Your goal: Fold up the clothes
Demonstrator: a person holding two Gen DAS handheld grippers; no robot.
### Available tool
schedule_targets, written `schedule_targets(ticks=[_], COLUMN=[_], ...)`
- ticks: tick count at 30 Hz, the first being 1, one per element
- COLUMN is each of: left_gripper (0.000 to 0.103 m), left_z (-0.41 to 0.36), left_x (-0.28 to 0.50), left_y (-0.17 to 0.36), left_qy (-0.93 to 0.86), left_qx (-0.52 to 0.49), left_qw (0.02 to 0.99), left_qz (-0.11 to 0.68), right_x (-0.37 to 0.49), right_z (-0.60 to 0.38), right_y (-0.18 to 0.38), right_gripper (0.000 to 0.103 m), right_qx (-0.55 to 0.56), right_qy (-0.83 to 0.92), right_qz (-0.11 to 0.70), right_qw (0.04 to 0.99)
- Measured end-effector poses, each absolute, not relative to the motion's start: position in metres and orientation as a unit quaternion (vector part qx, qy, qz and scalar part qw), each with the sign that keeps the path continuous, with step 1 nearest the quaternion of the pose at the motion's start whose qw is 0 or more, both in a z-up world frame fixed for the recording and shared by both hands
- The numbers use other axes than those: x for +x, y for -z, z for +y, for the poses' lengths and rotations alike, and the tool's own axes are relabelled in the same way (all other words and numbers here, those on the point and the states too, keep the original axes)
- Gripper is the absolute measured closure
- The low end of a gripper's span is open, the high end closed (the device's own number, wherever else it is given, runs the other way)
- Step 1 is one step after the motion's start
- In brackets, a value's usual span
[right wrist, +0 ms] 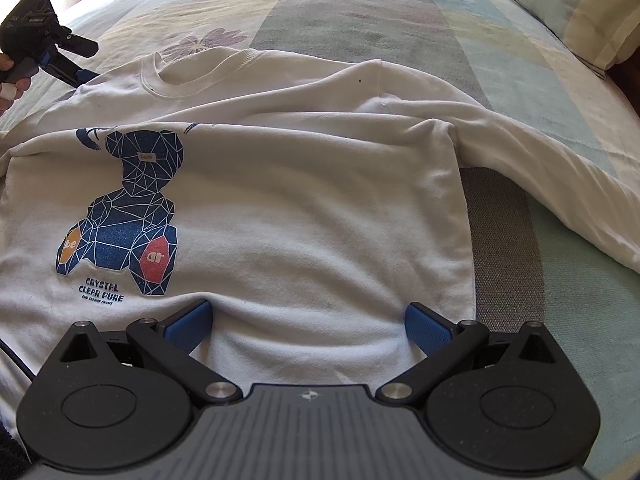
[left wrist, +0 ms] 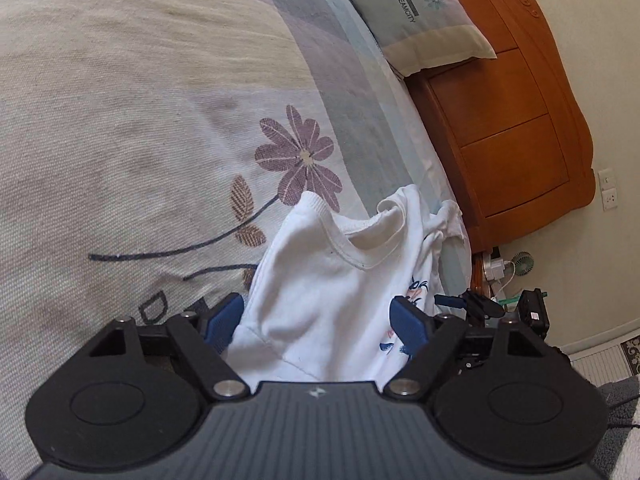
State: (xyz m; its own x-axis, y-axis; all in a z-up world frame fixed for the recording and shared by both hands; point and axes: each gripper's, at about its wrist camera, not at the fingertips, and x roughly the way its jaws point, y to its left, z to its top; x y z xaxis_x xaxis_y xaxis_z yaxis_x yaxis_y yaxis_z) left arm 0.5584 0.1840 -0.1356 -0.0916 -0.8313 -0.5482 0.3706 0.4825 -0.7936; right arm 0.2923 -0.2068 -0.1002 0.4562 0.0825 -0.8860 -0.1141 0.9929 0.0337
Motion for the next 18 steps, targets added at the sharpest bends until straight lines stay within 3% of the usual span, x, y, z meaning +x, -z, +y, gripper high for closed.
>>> schedule_targets(ticks=[2, 6, 11, 15, 18], left_gripper=[0.029, 0.029, 0.011, 0.012, 0.023], left_z=[0.188, 0.171, 0.139, 0.141, 0.153], left_x=[0.562, 0.575, 0.575, 0.566, 0.572], left_y=[0.139, 0.141, 0.135, 0.13, 0.138], left_qy=[0.467, 0.463, 0.479, 0.484, 0.468], left_qx=[-0.211, -0.206, -0.171, -0.142, -0.173], left_qw=[0.638, 0.63, 0.617, 0.608, 0.607], left_qz=[0.575, 0.588, 0.601, 0.613, 0.618], right_x=[0.29, 0.288, 0.292, 0.29, 0.285], right_z=[-0.207, -0.208, -0.206, -0.205, -0.205], right_y=[0.101, 0.101, 0.099, 0.1, 0.1], right_gripper=[0.0, 0.0, 0.0, 0.0, 0.0], right_qx=[-0.013, -0.01, -0.01, -0.006, -0.002], right_qy=[-0.055, -0.052, -0.047, -0.041, -0.033], right_qz=[0.511, 0.505, 0.515, 0.509, 0.5], right_qw=[0.858, 0.862, 0.856, 0.86, 0.865])
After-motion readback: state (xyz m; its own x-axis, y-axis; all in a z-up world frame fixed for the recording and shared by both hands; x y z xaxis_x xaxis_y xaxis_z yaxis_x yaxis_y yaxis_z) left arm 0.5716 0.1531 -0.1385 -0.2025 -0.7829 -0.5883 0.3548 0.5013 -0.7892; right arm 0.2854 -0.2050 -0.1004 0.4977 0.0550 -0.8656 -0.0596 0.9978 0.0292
